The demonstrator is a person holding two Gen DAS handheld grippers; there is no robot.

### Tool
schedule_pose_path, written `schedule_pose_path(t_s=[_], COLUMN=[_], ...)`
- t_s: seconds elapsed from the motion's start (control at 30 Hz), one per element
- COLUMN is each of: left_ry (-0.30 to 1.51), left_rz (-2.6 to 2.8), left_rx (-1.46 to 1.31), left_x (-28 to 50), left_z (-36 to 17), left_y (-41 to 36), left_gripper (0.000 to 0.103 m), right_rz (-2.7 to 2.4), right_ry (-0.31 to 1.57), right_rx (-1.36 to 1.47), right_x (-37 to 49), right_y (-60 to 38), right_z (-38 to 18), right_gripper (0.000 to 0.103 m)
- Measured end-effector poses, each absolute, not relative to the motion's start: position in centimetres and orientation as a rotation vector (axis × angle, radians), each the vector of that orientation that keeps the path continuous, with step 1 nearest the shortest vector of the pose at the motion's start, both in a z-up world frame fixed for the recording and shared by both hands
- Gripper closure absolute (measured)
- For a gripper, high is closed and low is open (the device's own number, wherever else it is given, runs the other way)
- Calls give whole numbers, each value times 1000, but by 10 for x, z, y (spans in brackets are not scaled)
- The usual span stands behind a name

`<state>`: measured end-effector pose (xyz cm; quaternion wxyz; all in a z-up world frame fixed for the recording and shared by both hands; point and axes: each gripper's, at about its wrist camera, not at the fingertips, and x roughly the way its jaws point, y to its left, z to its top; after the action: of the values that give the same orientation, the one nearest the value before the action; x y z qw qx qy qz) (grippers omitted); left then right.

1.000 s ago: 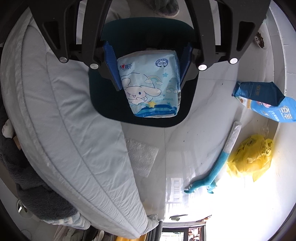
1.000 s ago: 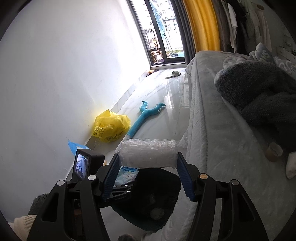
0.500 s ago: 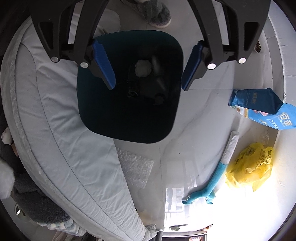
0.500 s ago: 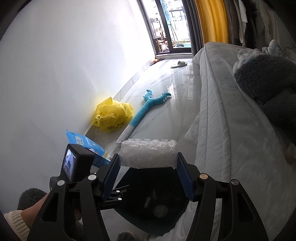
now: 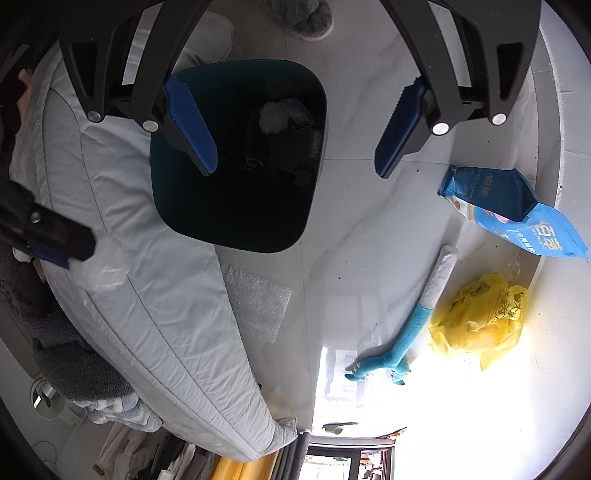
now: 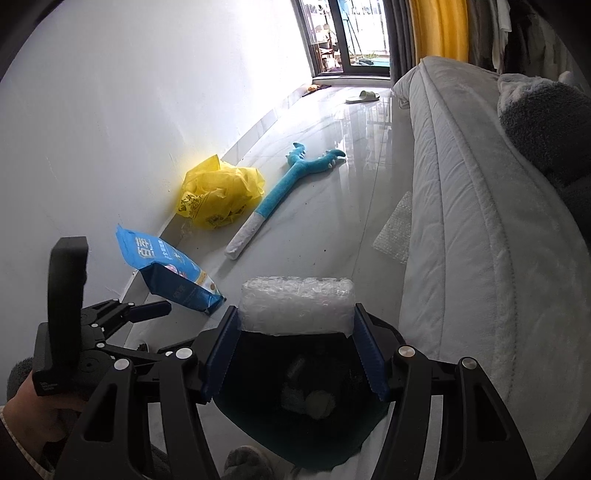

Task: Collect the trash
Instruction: 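Open the left tool over the bin while the right tool releases the bubble wrap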

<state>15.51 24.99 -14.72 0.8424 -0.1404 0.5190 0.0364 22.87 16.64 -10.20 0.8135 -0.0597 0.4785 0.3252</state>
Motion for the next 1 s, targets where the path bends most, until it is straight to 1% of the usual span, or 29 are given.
schedule_pose_path(t_s=[0.8,1.0], left_ry=[801,754], left_rz=[75,70], left_rx=[-291,-264], left_x=[144,141], left_z=[-82,-70], left_y=[256,252], left_gripper=[14,12], right_rz=[623,612], right_ry=[1205,1236], right_rx=[-247,-287], right_x=[233,232], right_y=[185,188], right_z=[-170,-181], right_gripper=[41,41])
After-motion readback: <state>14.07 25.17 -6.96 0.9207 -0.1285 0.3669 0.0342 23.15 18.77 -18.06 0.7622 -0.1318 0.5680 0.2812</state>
